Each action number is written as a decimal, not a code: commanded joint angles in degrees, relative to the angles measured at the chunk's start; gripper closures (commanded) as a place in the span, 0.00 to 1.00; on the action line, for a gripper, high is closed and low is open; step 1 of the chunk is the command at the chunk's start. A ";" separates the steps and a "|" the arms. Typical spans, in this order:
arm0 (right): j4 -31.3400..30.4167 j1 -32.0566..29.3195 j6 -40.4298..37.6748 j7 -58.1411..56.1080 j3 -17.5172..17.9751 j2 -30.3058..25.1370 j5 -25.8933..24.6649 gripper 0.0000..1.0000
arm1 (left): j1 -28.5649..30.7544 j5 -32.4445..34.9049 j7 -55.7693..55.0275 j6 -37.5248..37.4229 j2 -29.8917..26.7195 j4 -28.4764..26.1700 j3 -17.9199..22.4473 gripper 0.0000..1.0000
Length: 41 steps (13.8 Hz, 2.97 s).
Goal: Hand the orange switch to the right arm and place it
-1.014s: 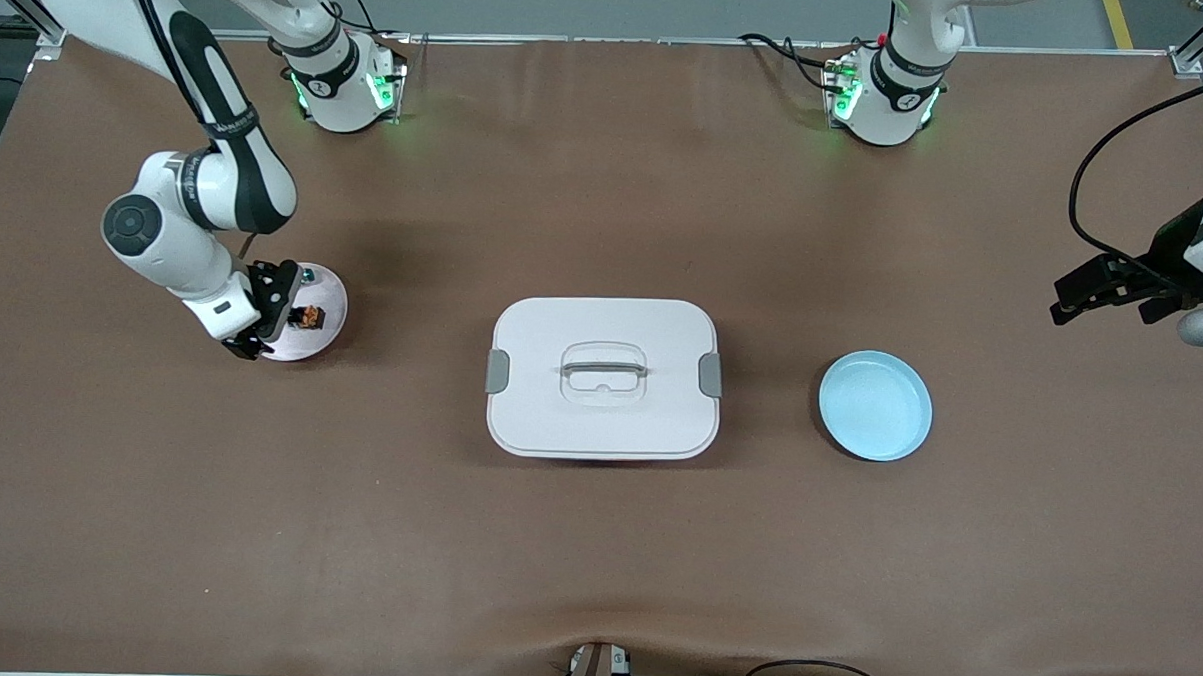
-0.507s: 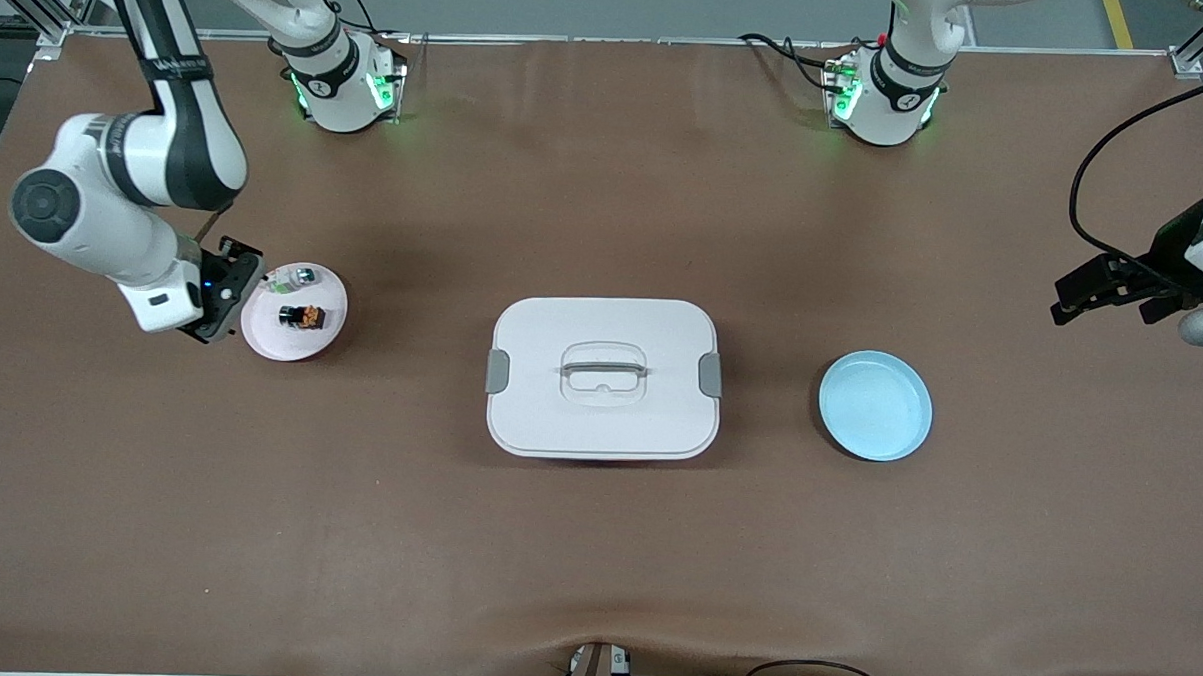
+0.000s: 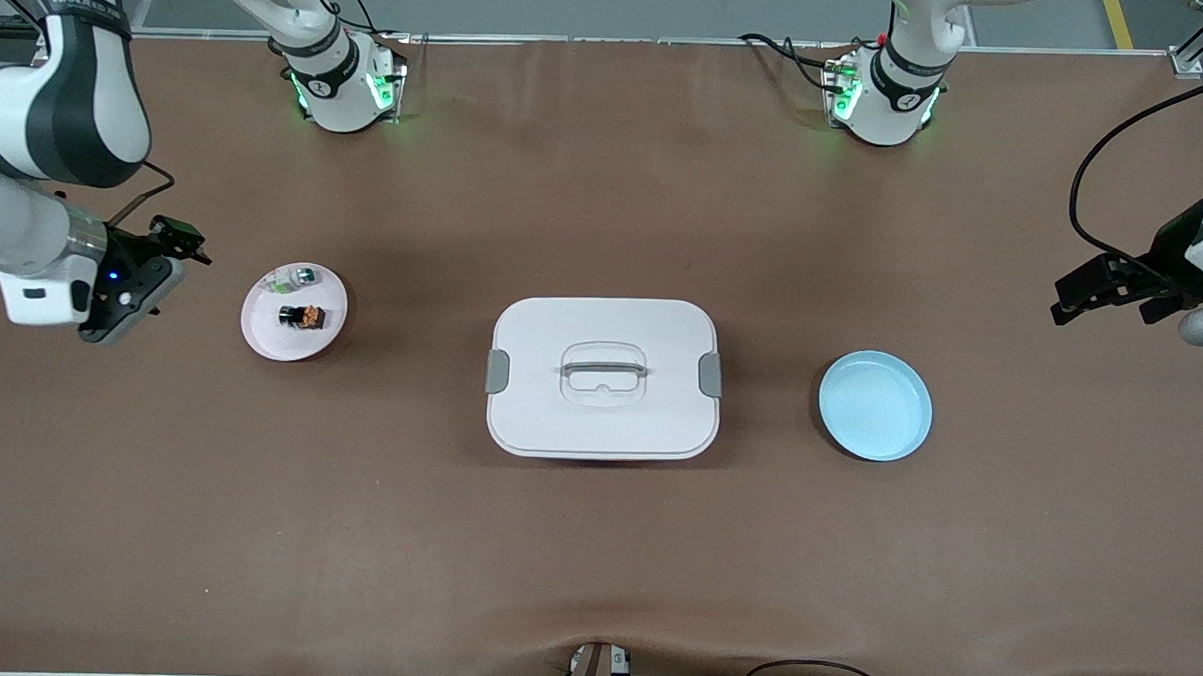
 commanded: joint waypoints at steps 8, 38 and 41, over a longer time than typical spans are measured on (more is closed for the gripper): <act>20.64 -1.66 -12.82 31.38 1.16 2.68 -1.00 0.00 | -0.24 -0.16 0.89 -1.12 0.60 1.59 0.28 0.00; 29.70 -2.53 -24.69 35.91 0.63 0.48 2.15 0.00 | -0.59 -0.34 0.53 -1.21 0.33 1.77 -0.07 0.00; 29.70 -2.62 -23.99 35.91 0.81 0.48 1.63 0.00 | -0.59 -0.34 0.71 -1.12 0.33 1.77 -0.16 0.00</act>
